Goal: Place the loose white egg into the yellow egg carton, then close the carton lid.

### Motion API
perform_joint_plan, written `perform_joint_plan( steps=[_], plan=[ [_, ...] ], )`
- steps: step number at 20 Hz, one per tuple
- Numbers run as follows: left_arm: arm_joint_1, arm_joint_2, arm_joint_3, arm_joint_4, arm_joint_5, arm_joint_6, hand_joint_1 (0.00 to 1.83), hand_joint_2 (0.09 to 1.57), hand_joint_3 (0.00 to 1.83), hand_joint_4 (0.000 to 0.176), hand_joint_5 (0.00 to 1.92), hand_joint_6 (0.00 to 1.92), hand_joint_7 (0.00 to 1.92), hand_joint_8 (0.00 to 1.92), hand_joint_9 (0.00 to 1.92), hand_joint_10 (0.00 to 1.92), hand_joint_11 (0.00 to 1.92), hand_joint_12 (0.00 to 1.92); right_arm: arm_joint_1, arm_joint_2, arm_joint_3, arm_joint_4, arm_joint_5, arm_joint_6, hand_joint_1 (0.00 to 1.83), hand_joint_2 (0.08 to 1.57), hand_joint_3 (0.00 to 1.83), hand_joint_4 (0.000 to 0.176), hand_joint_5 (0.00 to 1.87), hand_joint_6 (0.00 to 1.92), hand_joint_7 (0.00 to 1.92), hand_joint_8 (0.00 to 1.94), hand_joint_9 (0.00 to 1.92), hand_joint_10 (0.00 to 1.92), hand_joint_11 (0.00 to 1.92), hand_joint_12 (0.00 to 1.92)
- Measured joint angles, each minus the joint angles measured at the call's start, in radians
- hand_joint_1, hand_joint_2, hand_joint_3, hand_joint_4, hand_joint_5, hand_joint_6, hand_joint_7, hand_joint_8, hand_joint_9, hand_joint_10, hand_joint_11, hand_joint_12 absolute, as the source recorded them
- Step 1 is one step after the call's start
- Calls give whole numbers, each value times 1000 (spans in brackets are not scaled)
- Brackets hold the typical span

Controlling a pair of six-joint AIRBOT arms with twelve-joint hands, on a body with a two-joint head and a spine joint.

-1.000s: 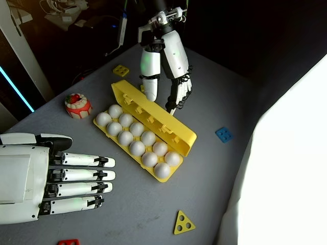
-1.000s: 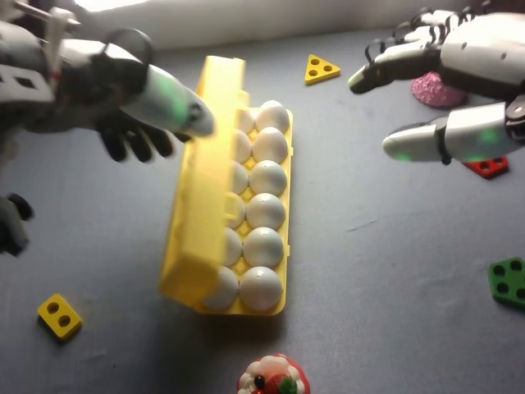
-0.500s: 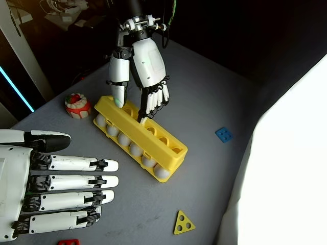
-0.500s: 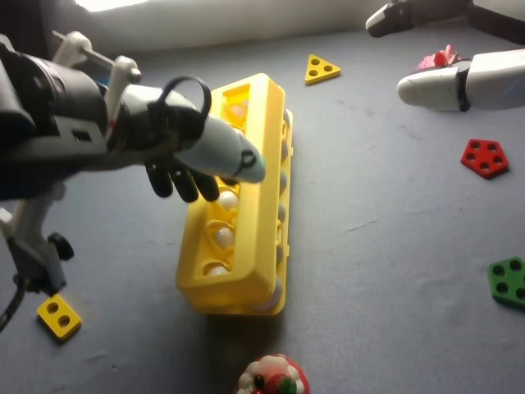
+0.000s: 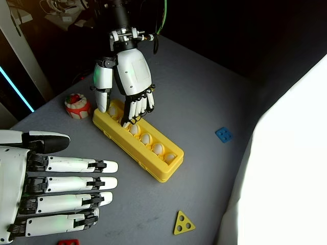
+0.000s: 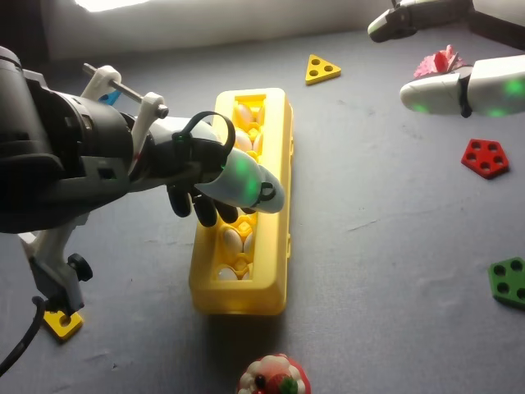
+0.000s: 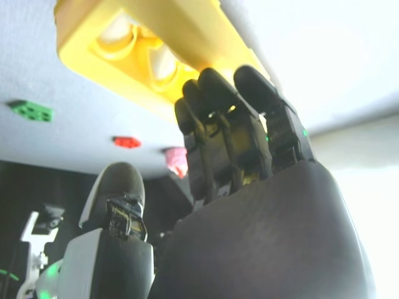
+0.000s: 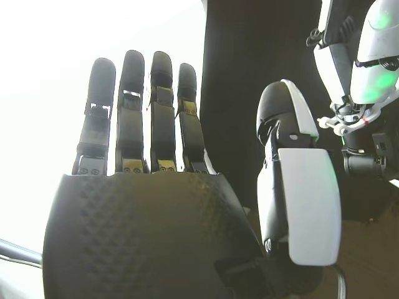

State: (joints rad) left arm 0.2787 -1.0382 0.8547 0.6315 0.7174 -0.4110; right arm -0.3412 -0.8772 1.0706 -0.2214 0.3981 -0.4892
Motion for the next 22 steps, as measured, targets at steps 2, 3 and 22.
perform_joint_plan(
  steps=[2, 3, 22],
  plan=[
    [-3, 0, 0, -2, 1, 15, 270, 1363, 0, 0, 501, 243, 440, 708, 299, 1119, 71, 1696, 0, -2, 0, 0, 1, -1, 481, 1175, 1, 0, 363, 367, 514, 7, 240, 595, 0, 1410],
    [-6, 0, 0, -3, 2, 20, 301, 1355, 0, 0, 519, 251, 443, 711, 293, 1123, 46, 1696, 0, -2, 0, 0, 2, -1, 498, 1174, 1, 0, 360, 366, 512, 5, 234, 591, 0, 1403],
    [-208, 21, 93, -146, 15, 605, 269, 1358, 0, 0, 486, 304, 415, 778, 275, 1172, 45, 1744, -8, -2, -9, 0, 8, -6, 391, 1187, 2, 0, 465, 454, 668, 53, 302, 764, 0, 1497]
  ],
)
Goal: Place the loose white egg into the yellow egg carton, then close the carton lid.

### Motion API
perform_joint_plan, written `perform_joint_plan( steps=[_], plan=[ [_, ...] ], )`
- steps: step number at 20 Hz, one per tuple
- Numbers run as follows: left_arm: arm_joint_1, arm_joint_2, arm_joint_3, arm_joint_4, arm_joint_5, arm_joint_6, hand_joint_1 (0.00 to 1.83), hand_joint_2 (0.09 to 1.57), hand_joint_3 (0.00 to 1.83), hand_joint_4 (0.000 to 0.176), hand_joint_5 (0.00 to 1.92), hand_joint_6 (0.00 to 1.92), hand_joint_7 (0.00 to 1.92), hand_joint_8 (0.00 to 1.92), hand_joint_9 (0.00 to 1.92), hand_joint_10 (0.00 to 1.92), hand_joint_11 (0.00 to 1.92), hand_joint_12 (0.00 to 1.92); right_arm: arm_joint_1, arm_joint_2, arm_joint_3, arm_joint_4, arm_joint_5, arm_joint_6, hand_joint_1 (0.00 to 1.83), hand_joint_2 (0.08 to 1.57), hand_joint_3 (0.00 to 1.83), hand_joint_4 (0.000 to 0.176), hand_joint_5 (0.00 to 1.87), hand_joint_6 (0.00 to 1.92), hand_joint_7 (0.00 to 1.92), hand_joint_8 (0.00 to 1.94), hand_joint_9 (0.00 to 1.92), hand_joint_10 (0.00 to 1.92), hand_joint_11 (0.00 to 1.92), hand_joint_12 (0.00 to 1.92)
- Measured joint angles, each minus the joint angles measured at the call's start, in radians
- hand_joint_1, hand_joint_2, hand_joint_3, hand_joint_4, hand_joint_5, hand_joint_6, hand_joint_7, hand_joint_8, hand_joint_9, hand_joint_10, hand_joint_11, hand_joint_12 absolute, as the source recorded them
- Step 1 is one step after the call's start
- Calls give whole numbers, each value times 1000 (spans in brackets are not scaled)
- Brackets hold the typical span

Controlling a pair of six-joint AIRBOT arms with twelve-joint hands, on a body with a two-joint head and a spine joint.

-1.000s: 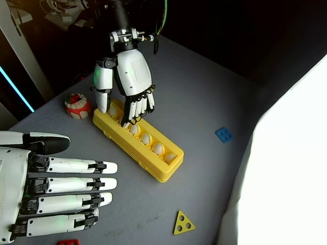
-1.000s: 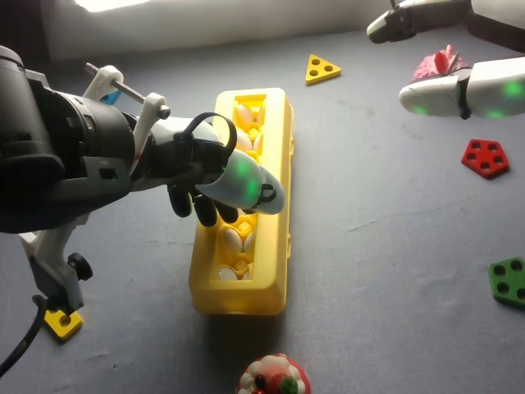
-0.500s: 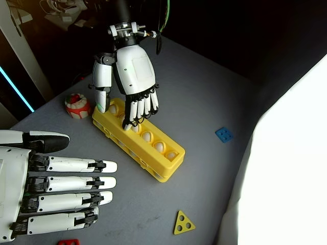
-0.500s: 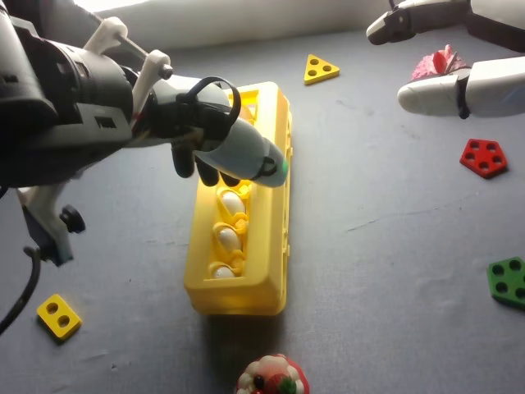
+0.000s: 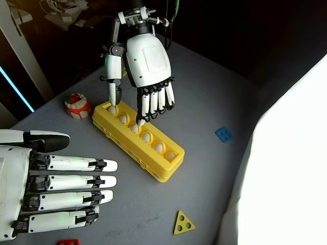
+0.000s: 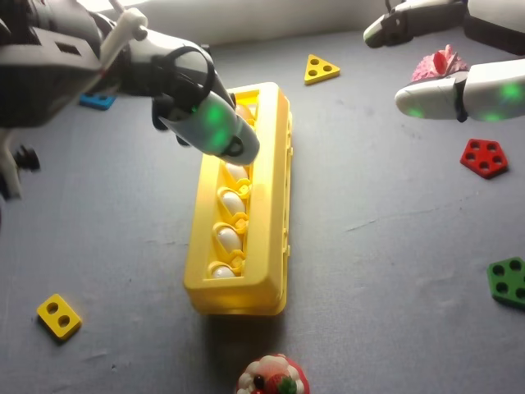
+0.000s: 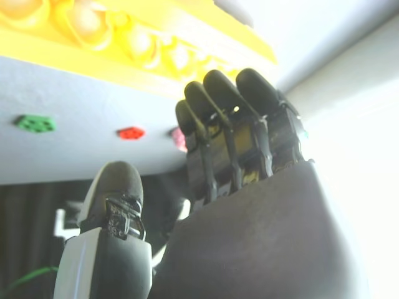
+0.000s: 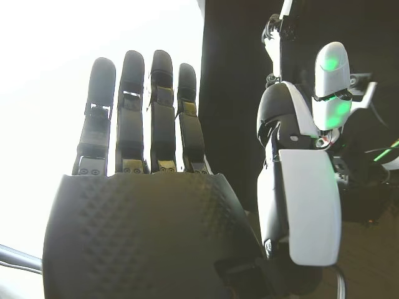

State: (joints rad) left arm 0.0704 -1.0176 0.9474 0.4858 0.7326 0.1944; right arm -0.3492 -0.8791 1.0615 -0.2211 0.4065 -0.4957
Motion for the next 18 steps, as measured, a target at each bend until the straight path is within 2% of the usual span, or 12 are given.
perform_joint_plan(
  steps=[1, 2, 3, 4, 5, 7, 9, 10, 12, 13, 16, 18],
  plan=[
    [-21, 6, 0, 15, -2, 46, 255, 1359, 0, 0, 504, 325, 440, 835, 308, 1185, 79, 1731, 0, 0, 0, 0, -2, -2, 273, 1223, 7, 0, 562, 711, 803, 269, 460, 996, 25, 1626],
    [-35, 13, 0, 23, -9, 76, 219, 1365, 2, 0, 523, 347, 479, 866, 355, 1197, 146, 1704, 0, 0, -1, 0, -3, -3, 207, 1240, 5, 0, 636, 935, 787, 639, 515, 1215, 113, 1770],
    [-47, 18, 0, 31, -11, 88, 212, 1366, 2, 0, 527, 354, 487, 874, 366, 1199, 164, 1697, 0, 0, -1, 0, 0, -3, 189, 1246, 3, 0, 637, 1020, 728, 848, 513, 1301, 129, 1814],
    [-57, 23, -2, 32, -8, 89, 157, 1375, 3, 0, 556, 443, 489, 1049, 385, 1309, 209, 1725, 0, 0, -1, 0, 0, -3, 224, 1246, 2, 0, 674, 1217, 710, 1127, 557, 1456, 329, 1865],
    [-67, 29, -9, 55, -3, 89, 139, 1375, 1, 0, 567, 516, 497, 1152, 395, 1376, 209, 1743, 0, 0, -1, 0, 0, -4, 227, 1246, 1, 0, 686, 1341, 699, 1285, 581, 1528, 418, 1878],
    [-87, 30, -13, 92, -2, 90, 127, 1378, 0, 0, 625, 649, 577, 1189, 464, 1426, 268, 1746, 0, 0, -3, 0, 1, -6, 181, 1259, 4, 0, 771, 1316, 790, 1325, 644, 1549, 510, 1917],
    [-99, 29, -13, 113, 1, 95, 137, 1365, 0, 0, 746, 758, 683, 1311, 581, 1519, 391, 1803, -5, 0, -5, -1, 5, -6, 159, 1285, 6, 0, 909, 1220, 976, 1288, 847, 1665, 718, 1921],
    [-99, 29, -13, 113, 2, 96, 134, 1353, 0, 0, 778, 869, 720, 1336, 621, 1530, 456, 1827, -8, 0, -5, 0, 5, -6, 143, 1300, 8, 0, 932, 1302, 1039, 1398, 950, 1766, 838, 1921],
    [-99, 29, -13, 106, 23, 96, 126, 1354, 0, 0, 735, 1323, 757, 1511, 653, 1698, 530, 1917, -8, 0, -5, 0, 1, -7, 83, 1325, 9, 0, 1004, 1382, 1143, 1487, 1093, 1824, 1017, 1921],
    [-99, 29, -13, 111, 26, 96, 152, 1354, 0, 0, 749, 1339, 814, 1516, 716, 1732, 588, 1915, -8, 0, -6, 0, 2, -7, 72, 1334, 8, 0, 1048, 1495, 1200, 1558, 1158, 1869, 1101, 1921],
    [-99, 29, -13, 125, 25, 97, 120, 1356, 1, 0, 792, 1380, 878, 1563, 795, 1796, 676, 1921, -8, 0, -8, 0, 3, -7, 64, 1345, 7, 0, 1068, 1574, 1239, 1661, 1230, 1919, 1207, 1921],
    [-99, 29, -13, 125, 22, 97, 76, 1360, 1, 0, 870, 1339, 971, 1477, 874, 1743, 719, 1900, -8, 0, -8, 0, 3, -11, 59, 1357, 7, 0, 1086, 1745, 1269, 1753, 1269, 1921, 1250, 1921]
  ],
)
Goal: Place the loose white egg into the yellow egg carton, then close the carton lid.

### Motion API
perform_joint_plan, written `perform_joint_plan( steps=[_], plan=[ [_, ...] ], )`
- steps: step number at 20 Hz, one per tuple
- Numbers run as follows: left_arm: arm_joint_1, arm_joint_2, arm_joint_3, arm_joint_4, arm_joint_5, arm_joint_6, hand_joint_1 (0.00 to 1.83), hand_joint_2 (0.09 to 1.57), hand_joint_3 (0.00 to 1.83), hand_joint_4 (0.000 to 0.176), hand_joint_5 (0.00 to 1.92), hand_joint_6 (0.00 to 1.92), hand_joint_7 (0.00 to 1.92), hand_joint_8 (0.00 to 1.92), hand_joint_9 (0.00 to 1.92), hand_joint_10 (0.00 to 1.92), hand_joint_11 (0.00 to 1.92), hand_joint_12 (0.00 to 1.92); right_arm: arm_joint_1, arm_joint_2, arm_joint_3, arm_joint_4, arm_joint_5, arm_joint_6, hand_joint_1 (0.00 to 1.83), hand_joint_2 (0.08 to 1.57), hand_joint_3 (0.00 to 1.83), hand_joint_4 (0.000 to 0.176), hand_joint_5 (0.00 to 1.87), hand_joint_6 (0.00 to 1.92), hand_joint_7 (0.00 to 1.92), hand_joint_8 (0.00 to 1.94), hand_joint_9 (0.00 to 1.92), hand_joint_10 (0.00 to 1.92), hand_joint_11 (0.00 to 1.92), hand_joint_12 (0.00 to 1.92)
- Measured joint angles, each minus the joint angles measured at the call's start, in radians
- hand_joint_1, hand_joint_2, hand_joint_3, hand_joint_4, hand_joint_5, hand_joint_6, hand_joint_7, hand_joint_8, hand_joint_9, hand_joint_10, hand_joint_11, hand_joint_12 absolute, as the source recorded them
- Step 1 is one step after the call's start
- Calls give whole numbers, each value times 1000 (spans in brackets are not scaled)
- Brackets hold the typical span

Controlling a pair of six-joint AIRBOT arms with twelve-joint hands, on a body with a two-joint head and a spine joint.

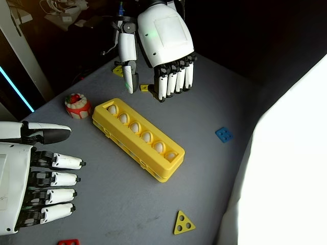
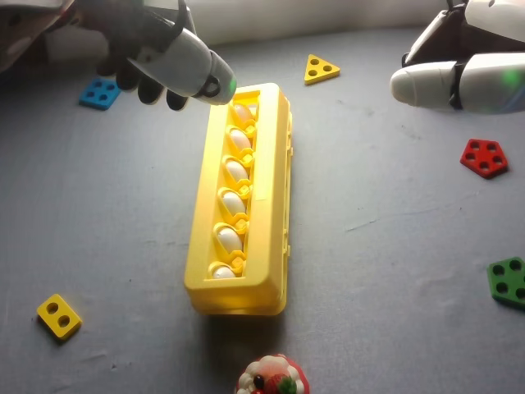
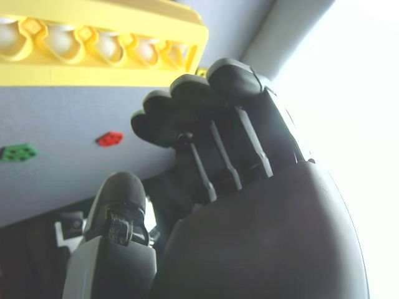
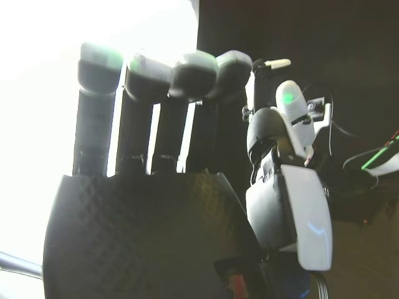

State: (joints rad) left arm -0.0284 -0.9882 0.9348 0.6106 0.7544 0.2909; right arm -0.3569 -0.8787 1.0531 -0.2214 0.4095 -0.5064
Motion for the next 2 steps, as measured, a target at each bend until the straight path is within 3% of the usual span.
perform_joint_plan(
  steps=[2],
  plan=[
    [0, 0, 0, 0, 0, 0, 41, 1357, 0, 0, 909, 1336, 1018, 1481, 926, 1742, 782, 1917, 0, 0, 0, 0, 0, -3, 52, 1365, 6, 0, 1122, 1801, 1313, 1786, 1320, 1921, 1299, 1921]
  ],
)
